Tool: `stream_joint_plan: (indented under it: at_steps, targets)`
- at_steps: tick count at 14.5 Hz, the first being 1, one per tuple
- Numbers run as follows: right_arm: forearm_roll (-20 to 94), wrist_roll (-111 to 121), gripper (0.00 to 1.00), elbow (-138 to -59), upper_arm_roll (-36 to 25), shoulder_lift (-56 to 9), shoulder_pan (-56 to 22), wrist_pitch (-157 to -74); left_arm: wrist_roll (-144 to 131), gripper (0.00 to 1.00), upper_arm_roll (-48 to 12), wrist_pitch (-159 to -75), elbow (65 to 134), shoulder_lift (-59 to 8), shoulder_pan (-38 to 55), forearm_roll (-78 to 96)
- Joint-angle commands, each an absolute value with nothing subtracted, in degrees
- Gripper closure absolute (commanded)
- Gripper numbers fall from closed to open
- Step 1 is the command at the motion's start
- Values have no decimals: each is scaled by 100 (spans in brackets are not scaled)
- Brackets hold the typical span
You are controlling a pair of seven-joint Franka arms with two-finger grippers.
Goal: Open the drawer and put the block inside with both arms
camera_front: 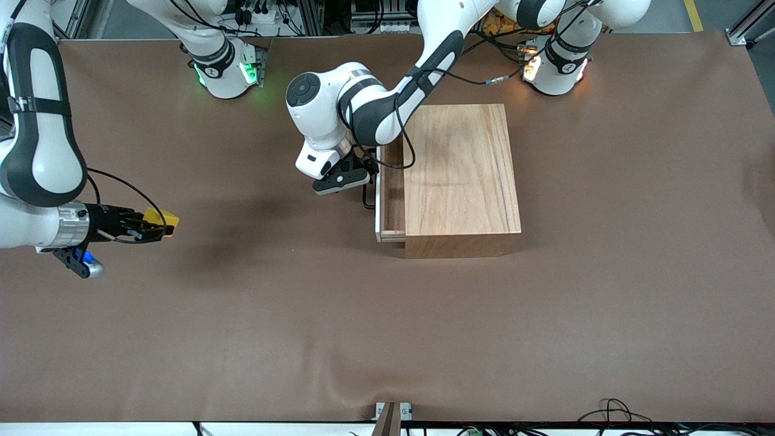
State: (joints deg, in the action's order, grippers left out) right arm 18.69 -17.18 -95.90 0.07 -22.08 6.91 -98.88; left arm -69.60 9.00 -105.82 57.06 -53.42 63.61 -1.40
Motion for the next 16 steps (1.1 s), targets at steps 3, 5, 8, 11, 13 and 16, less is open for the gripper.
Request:
stream_joint_plan:
  at_steps: [3, 5, 8, 11, 13, 16]
  targets:
    - [1986, -1986, 92, -9571, 9, -2259, 571, -10002, -7005, 0, 888, -10941, 5546, -5431, 6390, 17]
    - [1986, -1986, 92, -9580, 0, -2267, 571, -10011, -7014, 0, 791, -11161, 5537, -5467, 6390, 26]
    - [1986, -1986, 92, -9589, 9, -2285, 571, -10020, -7014, 0, 773, -11469, 5528, -5502, 6390, 26]
    - [1986, -1978, 92, -9589, 0, -2294, 571, -10020, -7022, 0, 703, -11619, 5511, -5546, 6416, 44]
    - [1978, -1978, 92, -9598, 0, -2303, 571, -10020, -7031, 0, 694, -11733, 5502, -5537, 6416, 44]
    - [1978, -1978, 92, -9598, 0, -2338, 571, -10037, -7040, 0, 686, -11769, 5502, -5467, 6425, 131]
